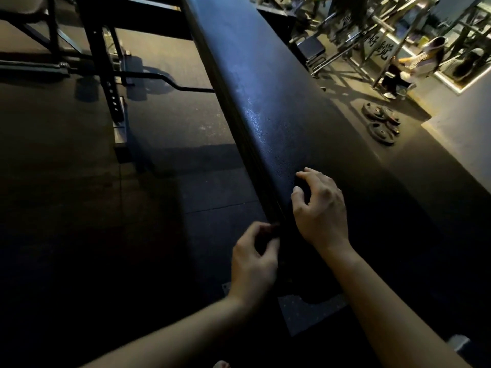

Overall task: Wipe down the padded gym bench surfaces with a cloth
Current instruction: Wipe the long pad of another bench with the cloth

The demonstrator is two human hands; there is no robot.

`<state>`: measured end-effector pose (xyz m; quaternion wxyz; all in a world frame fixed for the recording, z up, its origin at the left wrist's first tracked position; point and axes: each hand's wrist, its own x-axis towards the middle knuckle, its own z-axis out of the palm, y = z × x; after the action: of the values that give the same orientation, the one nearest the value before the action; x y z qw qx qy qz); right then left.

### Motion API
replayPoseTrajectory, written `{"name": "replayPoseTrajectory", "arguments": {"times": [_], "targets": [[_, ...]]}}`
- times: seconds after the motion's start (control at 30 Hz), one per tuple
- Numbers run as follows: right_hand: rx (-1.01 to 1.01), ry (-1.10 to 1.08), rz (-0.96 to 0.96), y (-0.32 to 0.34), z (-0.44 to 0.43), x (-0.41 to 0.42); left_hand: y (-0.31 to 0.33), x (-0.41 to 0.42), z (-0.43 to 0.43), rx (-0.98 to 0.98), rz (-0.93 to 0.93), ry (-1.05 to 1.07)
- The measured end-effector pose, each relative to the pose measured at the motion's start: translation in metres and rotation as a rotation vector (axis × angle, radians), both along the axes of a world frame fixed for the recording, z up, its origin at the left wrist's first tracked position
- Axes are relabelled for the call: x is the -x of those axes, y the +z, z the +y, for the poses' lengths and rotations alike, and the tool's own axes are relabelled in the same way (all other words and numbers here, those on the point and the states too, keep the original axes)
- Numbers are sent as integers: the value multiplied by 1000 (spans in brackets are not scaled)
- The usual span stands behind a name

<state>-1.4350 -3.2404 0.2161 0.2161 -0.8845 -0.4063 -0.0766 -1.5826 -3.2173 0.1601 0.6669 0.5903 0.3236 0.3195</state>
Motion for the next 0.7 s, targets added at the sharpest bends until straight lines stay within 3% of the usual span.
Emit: {"name": "replayPoseTrajectory", "arguments": {"times": [0.1, 0.2, 0.33, 0.4, 0.5, 0.7], "targets": [[5, 3, 5, 0, 0, -1, -9, 4, 20, -103, 95, -139], [-7, 14, 27, 2, -1, -1, -16, -9, 63, -167, 158, 20], [2, 18, 40, 2, -3, -3, -4, -23, 126, -22, 121, 337], [0, 15, 44, 3, -2, -3, 9, -31, 141, 198, -15, 417], [-6, 14, 58, 3, -2, -1, 12, -43, 132, 554, -227, 333], [-19, 7, 40, 2, -1, -2, -16, -25, 87, 387, -137, 82]]}}
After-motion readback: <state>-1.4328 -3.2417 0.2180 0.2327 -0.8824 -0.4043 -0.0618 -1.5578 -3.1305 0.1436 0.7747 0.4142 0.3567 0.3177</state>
